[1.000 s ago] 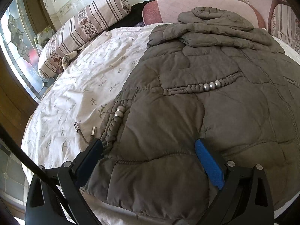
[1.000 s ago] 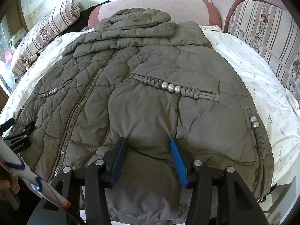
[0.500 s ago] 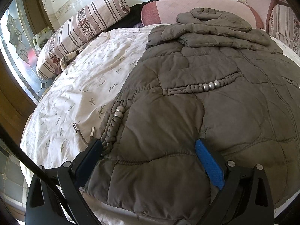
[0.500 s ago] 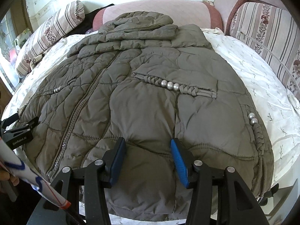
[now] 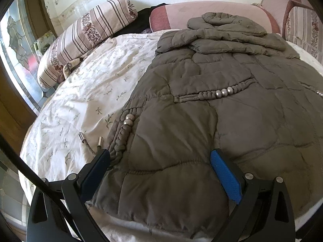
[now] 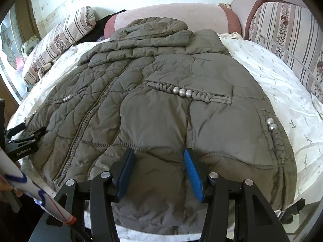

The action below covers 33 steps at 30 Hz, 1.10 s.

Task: Fold large clothes

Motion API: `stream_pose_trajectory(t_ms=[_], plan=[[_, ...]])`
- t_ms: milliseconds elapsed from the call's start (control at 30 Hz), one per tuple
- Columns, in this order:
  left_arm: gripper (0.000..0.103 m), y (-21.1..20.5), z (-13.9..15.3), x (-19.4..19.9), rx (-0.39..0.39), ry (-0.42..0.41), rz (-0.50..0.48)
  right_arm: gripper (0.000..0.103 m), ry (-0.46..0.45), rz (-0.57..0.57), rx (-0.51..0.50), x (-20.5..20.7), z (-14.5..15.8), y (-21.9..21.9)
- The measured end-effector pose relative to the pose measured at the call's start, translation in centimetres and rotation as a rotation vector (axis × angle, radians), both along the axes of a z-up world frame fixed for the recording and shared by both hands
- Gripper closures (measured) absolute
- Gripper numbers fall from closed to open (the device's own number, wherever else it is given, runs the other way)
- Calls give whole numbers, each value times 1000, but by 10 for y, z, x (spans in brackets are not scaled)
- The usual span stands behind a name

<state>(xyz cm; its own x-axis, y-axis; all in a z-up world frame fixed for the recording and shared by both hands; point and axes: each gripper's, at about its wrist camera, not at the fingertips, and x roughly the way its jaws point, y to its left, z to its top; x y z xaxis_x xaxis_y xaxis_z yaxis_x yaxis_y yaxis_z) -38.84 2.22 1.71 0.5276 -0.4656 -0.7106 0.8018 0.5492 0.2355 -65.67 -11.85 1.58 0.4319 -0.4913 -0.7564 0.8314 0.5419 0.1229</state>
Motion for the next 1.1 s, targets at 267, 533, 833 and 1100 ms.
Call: stream_pose_trajectory(t_ms=[267,533,833,1100], plan=[[4,52,23,26,-136,79,78,45,-121,-117,-7,-56,20,-5],[23,93,23,80,-304,377,154,39,-265,-385,47,-133,19,-37],[36,79,22,77,-345,429,104,39,-370,-514,109,-182,11,-53],[36,64,4,79,-274,473,107,38,-414,-521,190,-189,-4,-59]])
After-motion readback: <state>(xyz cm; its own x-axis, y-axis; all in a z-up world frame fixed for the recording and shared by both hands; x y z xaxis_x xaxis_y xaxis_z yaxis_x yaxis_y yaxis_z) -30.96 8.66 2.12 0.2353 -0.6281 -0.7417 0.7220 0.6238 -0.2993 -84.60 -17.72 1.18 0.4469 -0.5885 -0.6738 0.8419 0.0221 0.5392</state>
